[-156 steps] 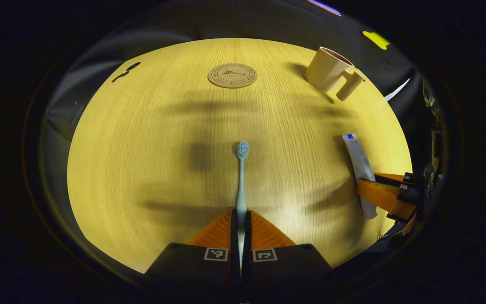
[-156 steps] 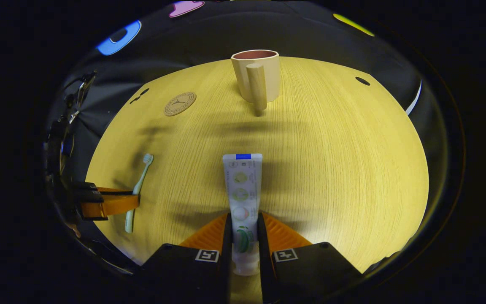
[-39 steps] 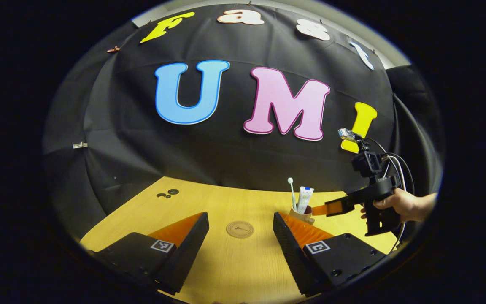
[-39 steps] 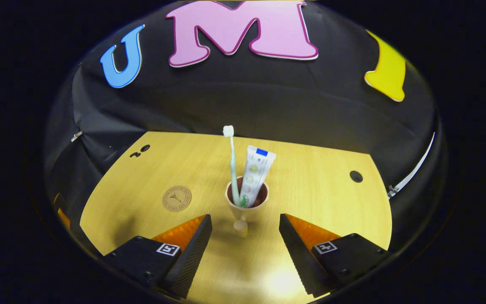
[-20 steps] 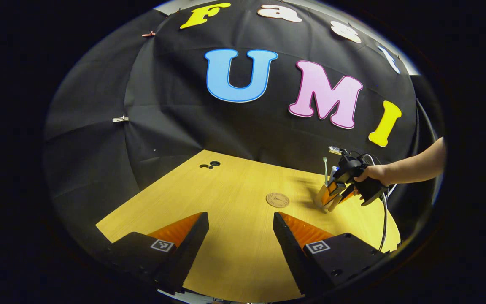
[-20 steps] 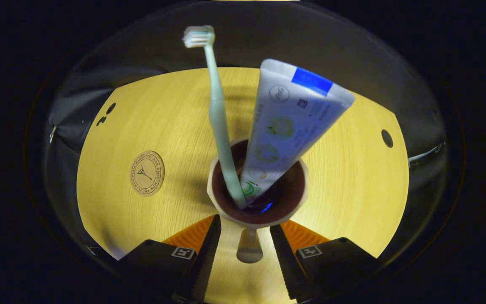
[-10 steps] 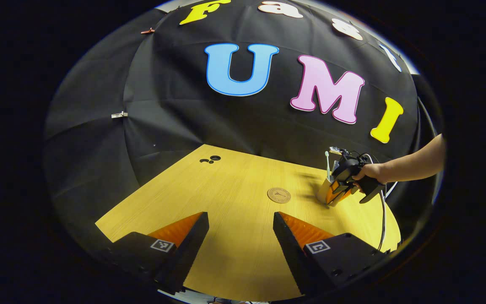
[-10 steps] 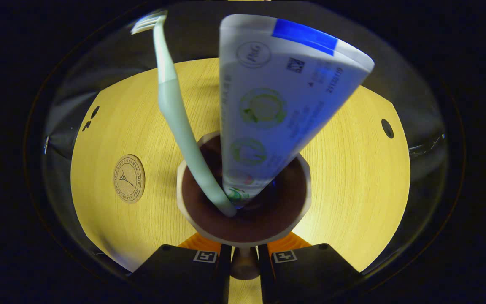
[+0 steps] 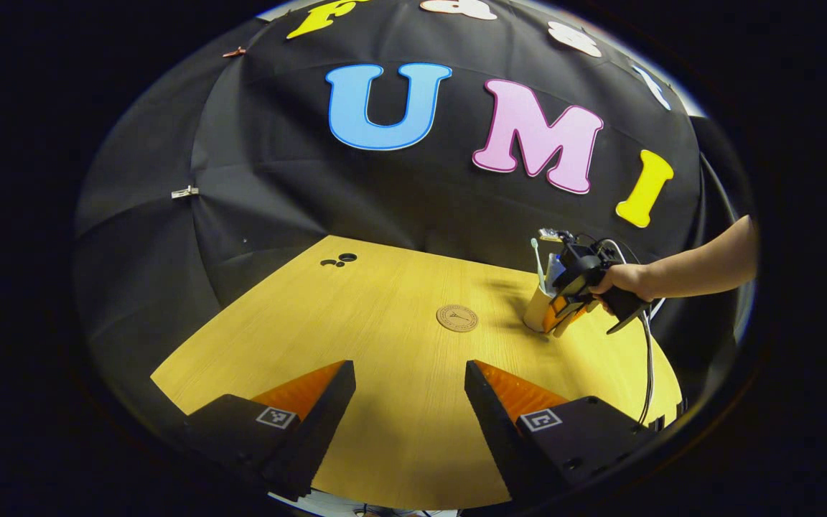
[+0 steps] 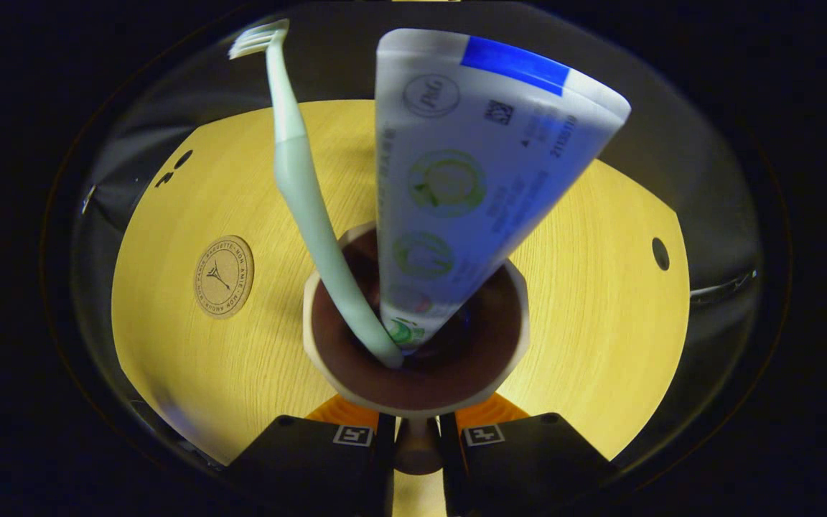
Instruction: Put the toothbrush and toothpaste on the desktop into the cup, then pick up the cup and place it on the coaster on the desktop.
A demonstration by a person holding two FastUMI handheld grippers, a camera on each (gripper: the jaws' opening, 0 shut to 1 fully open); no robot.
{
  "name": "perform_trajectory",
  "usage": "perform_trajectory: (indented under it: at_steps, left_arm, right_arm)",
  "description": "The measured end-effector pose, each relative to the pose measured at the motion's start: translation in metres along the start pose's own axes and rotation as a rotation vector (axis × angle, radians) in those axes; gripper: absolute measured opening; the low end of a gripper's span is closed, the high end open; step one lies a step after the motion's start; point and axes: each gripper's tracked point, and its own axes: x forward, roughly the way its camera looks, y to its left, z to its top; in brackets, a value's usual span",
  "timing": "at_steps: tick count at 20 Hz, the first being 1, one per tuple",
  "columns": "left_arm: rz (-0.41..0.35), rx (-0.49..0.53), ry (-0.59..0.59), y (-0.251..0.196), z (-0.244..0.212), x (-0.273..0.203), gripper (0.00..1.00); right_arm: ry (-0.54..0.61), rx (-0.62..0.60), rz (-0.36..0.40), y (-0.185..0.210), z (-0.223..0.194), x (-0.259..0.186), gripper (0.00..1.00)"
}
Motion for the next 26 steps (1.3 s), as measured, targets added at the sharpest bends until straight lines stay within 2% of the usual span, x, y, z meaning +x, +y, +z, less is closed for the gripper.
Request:
perform_trajectory:
  at_steps: [1, 2, 3, 8, 9, 10, 16, 17, 18, 19, 20, 21, 22, 24, 25, 26]
  left_arm:
    - [-0.001, 0.001, 0.001, 0.001, 0.000, 0.000, 0.97]
    - [0.000, -0.001, 0.002, 0.001, -0.001, 0.000, 0.97]
    - [0.001, -0.004, 0.002, 0.002, -0.002, -0.001, 0.97]
    - [0.016, -0.014, -0.001, 0.008, -0.003, -0.004, 0.97]
    - [0.022, -0.015, 0.000, 0.009, -0.003, -0.003, 0.97]
    - [0.033, -0.016, 0.002, 0.013, -0.003, -0.005, 0.98]
    - [0.072, -0.045, -0.003, 0.035, -0.004, -0.013, 0.98]
    - [0.077, -0.052, -0.004, 0.038, -0.004, -0.016, 0.97]
    - [0.082, -0.057, -0.005, 0.042, -0.005, -0.017, 0.97]
    - [0.090, -0.061, -0.003, 0.046, -0.007, -0.018, 0.97]
    - [0.102, -0.064, 0.001, 0.051, -0.009, -0.020, 0.97]
    - [0.111, -0.072, 0.004, 0.055, -0.012, -0.023, 0.97]
    - [0.117, -0.083, 0.006, 0.059, -0.013, -0.025, 0.97]
    - [0.128, -0.096, 0.017, 0.064, -0.020, -0.028, 0.97]
    - [0.137, -0.100, 0.026, 0.067, -0.024, -0.029, 0.97]
    - [0.143, -0.106, 0.030, 0.069, -0.027, -0.030, 0.98]
  right_arm:
    - [-0.013, 0.011, 0.016, 0.004, 0.003, -0.007, 0.31]
    - [-0.020, 0.018, 0.031, 0.008, 0.006, -0.014, 0.36]
    - [-0.026, 0.010, 0.037, 0.010, 0.008, -0.020, 0.31]
    - [-0.058, -0.062, 0.046, 0.036, 0.026, -0.037, 0.31]
    - [-0.058, -0.072, 0.050, 0.044, 0.030, -0.040, 0.26]
    - [-0.060, -0.086, 0.052, 0.053, 0.034, -0.041, 0.31]
    - [-0.044, -0.162, 0.078, 0.117, 0.045, -0.034, 0.31]
    - [-0.039, -0.174, 0.081, 0.128, 0.045, -0.030, 0.26]
    - [-0.030, -0.181, 0.089, 0.138, 0.044, -0.028, 0.31]
    - [-0.017, -0.190, 0.094, 0.151, 0.043, -0.021, 0.26]
    - [-0.006, -0.197, 0.097, 0.161, 0.042, -0.018, 0.31]
    - [0.000, -0.201, 0.098, 0.168, 0.043, -0.013, 0.26]
    - [0.001, -0.202, 0.095, 0.169, 0.044, -0.008, 0.26]
    - [0.010, -0.208, 0.083, 0.168, 0.042, -0.006, 0.36]
    - [0.015, -0.215, 0.080, 0.172, 0.040, -0.005, 0.31]
    - [0.025, -0.224, 0.077, 0.174, 0.037, -0.002, 0.31]
